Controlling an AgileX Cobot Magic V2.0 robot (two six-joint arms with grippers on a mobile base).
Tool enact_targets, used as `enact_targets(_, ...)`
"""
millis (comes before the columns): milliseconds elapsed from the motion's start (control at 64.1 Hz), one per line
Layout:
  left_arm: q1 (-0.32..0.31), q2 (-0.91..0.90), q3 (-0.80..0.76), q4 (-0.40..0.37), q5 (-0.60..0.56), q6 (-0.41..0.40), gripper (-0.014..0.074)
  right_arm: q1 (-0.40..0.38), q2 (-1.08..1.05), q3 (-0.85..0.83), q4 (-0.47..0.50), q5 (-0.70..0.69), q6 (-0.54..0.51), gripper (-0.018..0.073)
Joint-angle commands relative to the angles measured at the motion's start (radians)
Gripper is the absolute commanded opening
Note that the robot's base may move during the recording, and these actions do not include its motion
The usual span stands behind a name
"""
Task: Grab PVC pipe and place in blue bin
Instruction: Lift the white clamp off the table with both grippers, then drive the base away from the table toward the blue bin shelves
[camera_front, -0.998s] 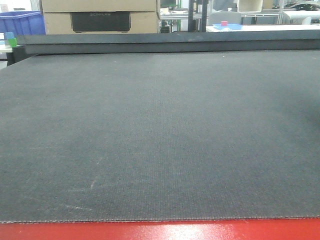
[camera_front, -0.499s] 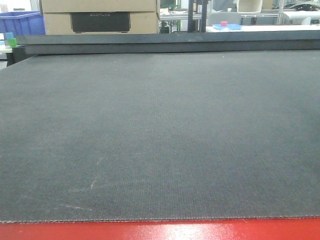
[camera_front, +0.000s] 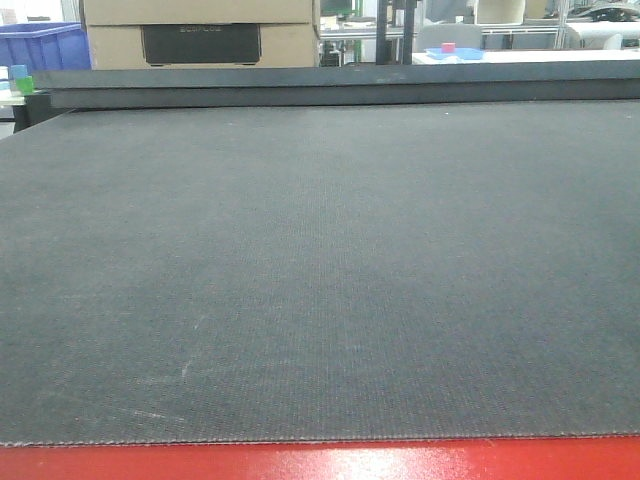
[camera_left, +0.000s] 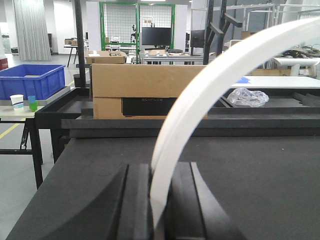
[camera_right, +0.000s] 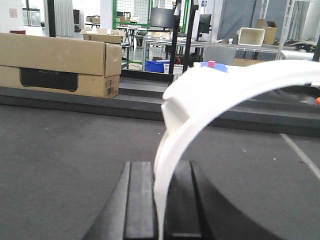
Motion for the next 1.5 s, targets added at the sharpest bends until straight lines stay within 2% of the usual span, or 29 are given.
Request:
enact_targets(0,0.004,-0.007,0.000,0.000,-0.028,0.000,-0.0111,0.002,-0.006,0.004,-0.027,-0.050,-0.010,-0.0167)
enact_targets(1482,0.004,-0.007,0.000,0.000,-0.028,0.000,-0.0111,0.002,-0.006,0.004,-0.027,-0.050,-0.010,-0.0167)
